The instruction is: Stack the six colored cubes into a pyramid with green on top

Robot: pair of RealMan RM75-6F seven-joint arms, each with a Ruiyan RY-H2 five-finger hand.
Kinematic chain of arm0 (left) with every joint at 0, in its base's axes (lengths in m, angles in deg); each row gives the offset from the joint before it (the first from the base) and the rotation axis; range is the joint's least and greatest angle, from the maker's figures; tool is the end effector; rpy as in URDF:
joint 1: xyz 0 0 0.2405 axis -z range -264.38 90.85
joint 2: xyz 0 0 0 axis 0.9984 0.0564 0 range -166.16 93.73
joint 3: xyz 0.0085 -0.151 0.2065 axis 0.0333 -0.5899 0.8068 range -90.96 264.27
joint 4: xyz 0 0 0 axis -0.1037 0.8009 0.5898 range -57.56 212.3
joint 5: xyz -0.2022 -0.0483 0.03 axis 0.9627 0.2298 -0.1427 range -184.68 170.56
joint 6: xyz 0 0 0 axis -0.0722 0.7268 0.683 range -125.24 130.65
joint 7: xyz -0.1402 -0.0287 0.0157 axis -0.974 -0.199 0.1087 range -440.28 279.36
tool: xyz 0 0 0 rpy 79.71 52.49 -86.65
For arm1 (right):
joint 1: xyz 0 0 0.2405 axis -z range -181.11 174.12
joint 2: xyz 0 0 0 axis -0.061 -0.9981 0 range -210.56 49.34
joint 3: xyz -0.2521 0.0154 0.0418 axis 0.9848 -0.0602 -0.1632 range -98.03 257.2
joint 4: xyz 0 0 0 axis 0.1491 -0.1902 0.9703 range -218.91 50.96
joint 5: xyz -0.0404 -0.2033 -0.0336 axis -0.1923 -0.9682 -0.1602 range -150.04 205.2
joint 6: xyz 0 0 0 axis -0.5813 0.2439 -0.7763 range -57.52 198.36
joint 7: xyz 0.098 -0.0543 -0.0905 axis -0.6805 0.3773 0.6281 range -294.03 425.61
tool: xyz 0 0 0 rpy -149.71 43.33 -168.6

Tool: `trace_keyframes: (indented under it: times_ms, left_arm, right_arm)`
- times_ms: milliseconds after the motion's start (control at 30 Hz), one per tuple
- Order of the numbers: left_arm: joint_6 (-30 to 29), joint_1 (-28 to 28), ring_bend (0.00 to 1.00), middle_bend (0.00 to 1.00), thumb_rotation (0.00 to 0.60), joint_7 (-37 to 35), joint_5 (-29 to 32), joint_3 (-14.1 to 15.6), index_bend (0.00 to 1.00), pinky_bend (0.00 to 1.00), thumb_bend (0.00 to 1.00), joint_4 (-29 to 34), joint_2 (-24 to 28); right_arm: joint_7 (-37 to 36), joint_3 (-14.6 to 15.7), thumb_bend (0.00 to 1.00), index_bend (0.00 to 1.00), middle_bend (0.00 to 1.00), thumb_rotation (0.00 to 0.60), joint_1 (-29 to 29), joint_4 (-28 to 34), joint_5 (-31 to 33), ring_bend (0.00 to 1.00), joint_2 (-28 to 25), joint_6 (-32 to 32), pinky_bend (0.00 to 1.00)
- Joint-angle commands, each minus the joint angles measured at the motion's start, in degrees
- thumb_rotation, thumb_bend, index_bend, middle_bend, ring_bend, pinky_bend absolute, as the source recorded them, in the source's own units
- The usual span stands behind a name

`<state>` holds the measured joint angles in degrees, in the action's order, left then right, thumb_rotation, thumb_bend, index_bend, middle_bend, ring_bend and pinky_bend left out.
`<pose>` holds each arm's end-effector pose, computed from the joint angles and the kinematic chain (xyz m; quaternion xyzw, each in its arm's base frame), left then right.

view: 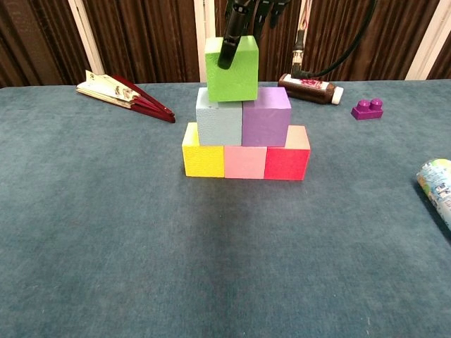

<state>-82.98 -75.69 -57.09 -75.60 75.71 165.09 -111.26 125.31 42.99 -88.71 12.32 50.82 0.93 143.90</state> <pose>-0.3155 0.2377 0.1395 -0.5376 -0.3274 -0.3037 0.7152 0.0806 -0.3947 0.0514 0.6493 -0.5277 0.2694 0.4769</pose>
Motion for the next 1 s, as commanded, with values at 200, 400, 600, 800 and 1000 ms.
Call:
trace_keyframes:
  times_ms: [200, 400, 600, 800, 1000]
  left_arm:
    - [-0.21, -0.11, 0.0, 0.05, 0.6, -0.1, -0.06, -0.05, 0.1, 0.0, 0.31, 0.11, 0.09]
    - [-0.28, -0.13, 0.0, 0.05, 0.6, 0.05, 0.01, -0.1, 0.1, 0.0, 0.31, 0.08, 0.03]
    - [-0.31, -0.1, 0.0, 0.05, 0.6, 0.25, 0.02, -0.11, 0.1, 0.0, 0.31, 0.0, -0.09]
    - [-0.63, -0.22, 0.0, 0.05, 0.6, 0.12, 0.09, -0.31, 0.1, 0.0, 0.31, -0.01, -0.04]
    - [-0.93, -0.39, 0.0, 0.05, 0.6, -0.19, 0.2, -0.53, 0.1, 0.0, 0.31, -0.01, 0.07]
  right_arm:
    - [0.18, -0.33, 0.35, 0.46, 0.39, 0.6, 0.86, -0.01, -0.37, 0.22, 0.21, -0.62, 0.0]
    - [-0.18, -0.42, 0.35, 0.46, 0.39, 0.6, 1.56, -0.26, -1.42, 0.22, 0.42, -1.07, 0.0]
    - [0.12, -0.61, 0.35, 0.46, 0.39, 0.6, 1.98, 0.08, -1.71, 0.21, 0.22, -1.28, 0.0]
    - [0.52, -0.71, 0.35, 0.46, 0.38, 0.6, 2.42, 0.37, -1.49, 0.21, -0.07, -1.55, 0.0]
    - [0.52, -0.89, 0.35, 0.46, 0.37, 0.6, 2.98, 0.78, -1.61, 0.2, -0.52, -1.86, 0.0]
